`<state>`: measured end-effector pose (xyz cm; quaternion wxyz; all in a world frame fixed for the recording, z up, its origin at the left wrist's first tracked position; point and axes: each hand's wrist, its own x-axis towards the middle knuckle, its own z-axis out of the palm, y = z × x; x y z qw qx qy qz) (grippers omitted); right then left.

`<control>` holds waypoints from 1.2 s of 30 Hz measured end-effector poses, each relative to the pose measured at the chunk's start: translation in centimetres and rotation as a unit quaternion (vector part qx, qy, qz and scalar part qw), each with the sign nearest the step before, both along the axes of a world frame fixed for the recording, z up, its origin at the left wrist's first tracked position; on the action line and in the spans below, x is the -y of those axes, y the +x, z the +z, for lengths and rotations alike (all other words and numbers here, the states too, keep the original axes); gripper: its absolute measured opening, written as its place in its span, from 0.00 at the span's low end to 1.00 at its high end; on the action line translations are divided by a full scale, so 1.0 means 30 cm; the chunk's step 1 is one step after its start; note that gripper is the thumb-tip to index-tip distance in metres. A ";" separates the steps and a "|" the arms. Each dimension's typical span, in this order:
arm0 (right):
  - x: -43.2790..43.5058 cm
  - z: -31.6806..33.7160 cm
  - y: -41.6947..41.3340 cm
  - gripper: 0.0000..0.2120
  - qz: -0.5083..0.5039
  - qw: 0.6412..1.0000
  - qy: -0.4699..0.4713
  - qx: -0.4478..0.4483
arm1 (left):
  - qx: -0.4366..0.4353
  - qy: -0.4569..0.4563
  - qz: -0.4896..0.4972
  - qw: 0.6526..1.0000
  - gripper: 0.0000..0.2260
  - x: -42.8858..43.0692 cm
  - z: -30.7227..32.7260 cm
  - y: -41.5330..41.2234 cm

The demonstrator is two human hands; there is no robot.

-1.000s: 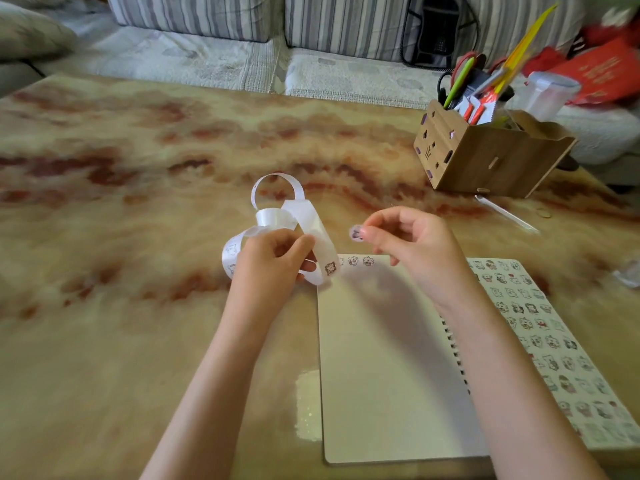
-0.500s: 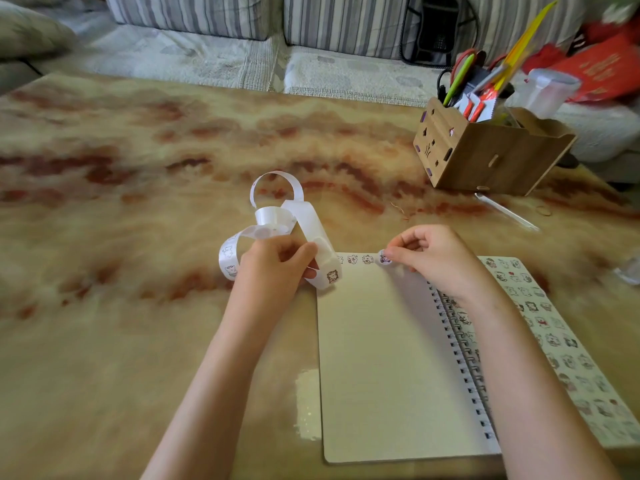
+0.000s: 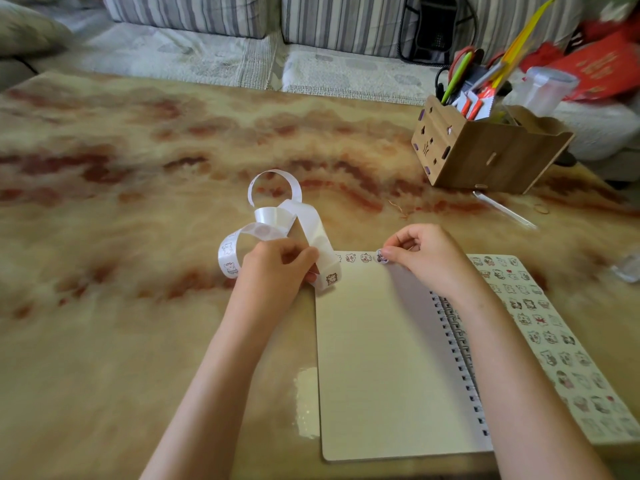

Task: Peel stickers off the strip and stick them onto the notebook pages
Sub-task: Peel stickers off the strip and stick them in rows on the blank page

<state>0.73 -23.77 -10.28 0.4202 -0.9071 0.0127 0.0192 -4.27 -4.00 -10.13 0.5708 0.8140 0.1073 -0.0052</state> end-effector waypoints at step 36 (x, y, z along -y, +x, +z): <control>-0.017 -0.022 -0.008 0.06 -0.026 0.994 -0.097 0.054 | -0.001 0.037 -0.015 0.999 0.10 0.004 0.003 -0.014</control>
